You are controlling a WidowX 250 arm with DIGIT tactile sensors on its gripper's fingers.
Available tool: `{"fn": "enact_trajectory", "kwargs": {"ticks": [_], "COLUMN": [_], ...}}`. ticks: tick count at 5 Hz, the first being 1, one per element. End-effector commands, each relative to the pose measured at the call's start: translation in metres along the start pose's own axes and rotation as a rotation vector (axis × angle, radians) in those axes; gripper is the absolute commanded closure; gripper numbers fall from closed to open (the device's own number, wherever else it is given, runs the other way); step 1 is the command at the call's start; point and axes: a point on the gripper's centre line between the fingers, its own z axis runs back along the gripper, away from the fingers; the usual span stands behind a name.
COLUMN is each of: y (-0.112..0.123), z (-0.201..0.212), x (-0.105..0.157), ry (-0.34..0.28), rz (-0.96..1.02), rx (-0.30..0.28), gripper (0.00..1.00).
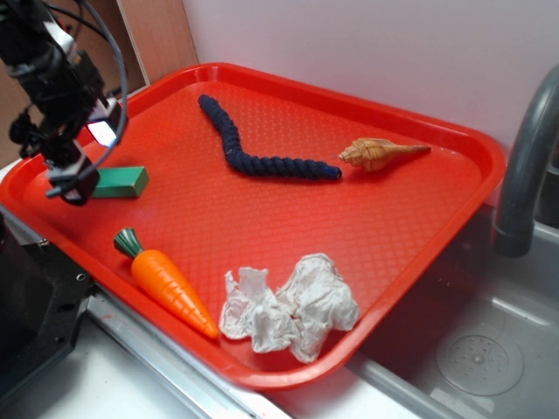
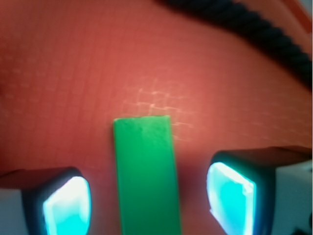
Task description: Grab the green block.
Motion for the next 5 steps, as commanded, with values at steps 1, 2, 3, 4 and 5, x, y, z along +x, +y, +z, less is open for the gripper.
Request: {"fn": "enact_trajectory", "kwargs": {"ticks": [1,2,3,4,5], "y": [0.001,0.002,0.002,0.006,0.008], "z": [-0.029,-0.034,-0.037,-0.027,0.018], "x": [0.013,0.014,0.012,0.017,0.037], "ry": [0.038,0.059,0.082,0.161,0.123], "rz": [-0.056,-0.024,-0.02,0.056,0.305], "rx": [-0.065,-0.078,-0.075,-0.085,-0.023], "gripper": [0.9,1.0,1.0,1.0,1.0]}}
